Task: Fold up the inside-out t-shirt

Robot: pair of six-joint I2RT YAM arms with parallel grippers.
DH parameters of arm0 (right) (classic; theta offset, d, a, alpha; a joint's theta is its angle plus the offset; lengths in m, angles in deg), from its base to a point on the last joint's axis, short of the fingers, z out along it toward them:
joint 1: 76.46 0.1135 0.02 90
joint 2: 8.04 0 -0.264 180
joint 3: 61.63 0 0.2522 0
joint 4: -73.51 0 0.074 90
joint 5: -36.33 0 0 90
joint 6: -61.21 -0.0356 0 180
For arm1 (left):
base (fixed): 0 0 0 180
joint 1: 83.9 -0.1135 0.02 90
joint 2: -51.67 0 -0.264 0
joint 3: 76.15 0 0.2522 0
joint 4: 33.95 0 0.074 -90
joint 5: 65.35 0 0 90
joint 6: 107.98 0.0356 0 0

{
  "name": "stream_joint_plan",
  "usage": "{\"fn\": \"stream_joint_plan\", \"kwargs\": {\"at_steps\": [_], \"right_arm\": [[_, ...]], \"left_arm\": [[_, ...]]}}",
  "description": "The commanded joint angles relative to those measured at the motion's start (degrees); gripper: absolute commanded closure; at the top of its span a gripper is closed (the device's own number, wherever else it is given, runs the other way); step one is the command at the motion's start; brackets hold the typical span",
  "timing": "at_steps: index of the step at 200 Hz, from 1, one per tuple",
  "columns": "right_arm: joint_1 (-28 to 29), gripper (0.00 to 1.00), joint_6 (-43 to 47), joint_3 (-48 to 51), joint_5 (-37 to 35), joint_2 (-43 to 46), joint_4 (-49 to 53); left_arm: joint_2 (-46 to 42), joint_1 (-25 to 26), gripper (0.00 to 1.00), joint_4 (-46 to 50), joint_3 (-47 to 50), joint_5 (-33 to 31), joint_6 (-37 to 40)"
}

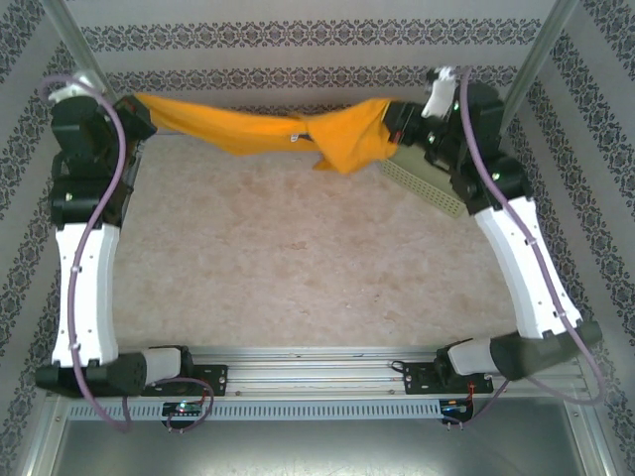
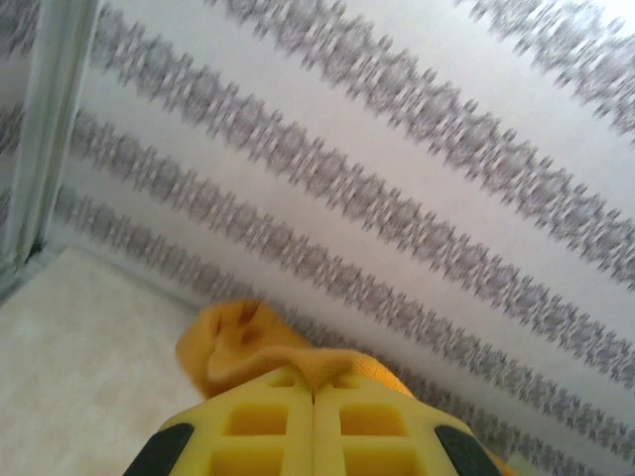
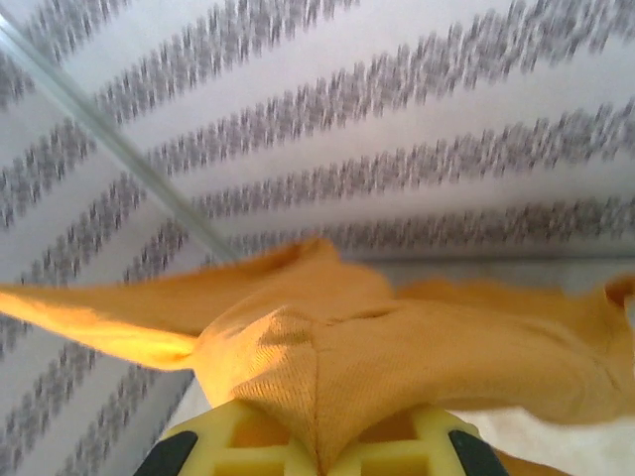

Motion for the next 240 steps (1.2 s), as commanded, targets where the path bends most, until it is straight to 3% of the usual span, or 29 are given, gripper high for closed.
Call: {"fn": "stream_joint_plan", "kwargs": {"at_steps": [1, 21, 45, 76, 106, 113, 123, 149, 192, 240], "right_arm": [[3.2, 1.0, 1.1, 14.8, -1.3, 3.0, -1.9], [6.5, 1.0, -2.5, 30.5, -2.3, 6.3, -4.4], [7.4, 0.98, -8.4, 46.0, -2.9, 7.0, -6.8], [7.4, 0.93, -12.9, 58.2, -3.8, 7.2, -10.3], [7.4, 0.6, -15.0, 62.1, -6.2, 9.1, -10.7], [7.4, 0.52, -15.0, 62.1, -6.7, 9.8, -10.4], [7.3, 0.45, -14.9, 62.0, -7.4, 10.7, -9.5], [7.4, 0.38, -13.9, 60.8, -9.4, 13.7, -6.1], [7.5, 0.35, -14.9, 62.7, -10.9, 14.4, -5.5], [8.4, 0.36, -15.9, 64.8, -11.9, 13.3, -7.5]], "left_arm": [[-4.4, 0.4, 1.0, 4.9, 18.8, 3.0, -4.8], [-8.9, 3.0, 0.97, 2.4, 36.3, 6.3, -4.6], [-9.6, 4.1, 0.94, 1.2, 49.9, 9.6, -3.8], [-8.9, 4.5, 0.84, -2.9, 59.6, 14.1, -5.7], [-11.0, 4.6, 0.45, -2.3, 62.9, 12.7, -6.0], [-11.5, 4.6, 0.4, -2.1, 63.2, 11.5, -5.8], [-11.7, 4.6, 0.39, -2.1, 63.0, 10.5, -5.6], [-10.2, 4.7, 0.38, -1.4, 60.9, 8.9, -4.2], [-4.8, 4.3, 0.3, -1.6, 57.7, 1.8, -2.6], [6.4, 4.5, 0.45, -10.8, 52.1, 5.2, -2.8]]}}
